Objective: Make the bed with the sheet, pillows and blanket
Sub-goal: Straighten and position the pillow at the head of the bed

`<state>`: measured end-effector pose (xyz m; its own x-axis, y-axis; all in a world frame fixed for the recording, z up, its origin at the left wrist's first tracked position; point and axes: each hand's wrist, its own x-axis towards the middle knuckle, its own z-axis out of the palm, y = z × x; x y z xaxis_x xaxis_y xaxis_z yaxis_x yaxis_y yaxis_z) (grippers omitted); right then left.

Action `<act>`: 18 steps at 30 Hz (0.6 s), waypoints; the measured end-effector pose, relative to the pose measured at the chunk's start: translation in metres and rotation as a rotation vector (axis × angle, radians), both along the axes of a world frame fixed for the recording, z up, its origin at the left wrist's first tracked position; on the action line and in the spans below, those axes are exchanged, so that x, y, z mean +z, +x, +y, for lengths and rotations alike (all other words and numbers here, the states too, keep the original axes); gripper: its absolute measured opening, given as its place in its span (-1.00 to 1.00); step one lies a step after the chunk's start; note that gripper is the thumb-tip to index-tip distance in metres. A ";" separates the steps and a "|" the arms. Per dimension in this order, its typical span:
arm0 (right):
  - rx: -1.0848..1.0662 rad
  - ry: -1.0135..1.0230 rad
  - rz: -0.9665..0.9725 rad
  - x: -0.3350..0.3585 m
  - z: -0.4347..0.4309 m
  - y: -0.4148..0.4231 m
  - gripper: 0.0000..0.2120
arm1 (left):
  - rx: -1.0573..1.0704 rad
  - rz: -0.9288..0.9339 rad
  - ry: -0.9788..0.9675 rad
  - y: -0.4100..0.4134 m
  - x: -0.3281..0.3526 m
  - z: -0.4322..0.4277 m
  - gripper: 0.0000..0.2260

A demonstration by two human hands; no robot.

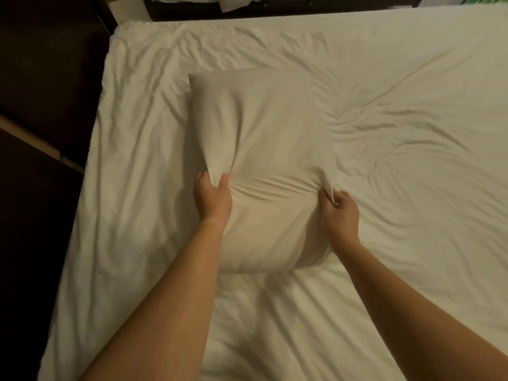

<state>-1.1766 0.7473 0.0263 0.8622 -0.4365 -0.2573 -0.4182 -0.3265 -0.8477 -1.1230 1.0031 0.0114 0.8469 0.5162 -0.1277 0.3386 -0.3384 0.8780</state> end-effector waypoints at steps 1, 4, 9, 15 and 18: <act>-0.018 0.023 -0.022 0.008 0.008 0.001 -0.74 | -0.002 -0.042 0.048 0.003 0.011 0.004 -0.77; -0.062 0.086 -0.087 0.037 0.037 0.001 -0.74 | 0.002 -0.154 0.147 0.011 0.047 0.024 -0.84; -0.039 0.165 -0.132 0.057 0.090 -0.010 -0.69 | 0.027 -0.264 0.194 0.001 0.081 0.076 -0.87; 0.081 0.165 -0.044 0.026 0.143 -0.028 -0.68 | 0.043 -0.123 0.197 -0.032 0.044 0.143 -0.84; 0.175 0.022 0.059 0.003 0.153 -0.037 -0.62 | -0.019 0.105 0.209 -0.048 0.007 0.168 -0.71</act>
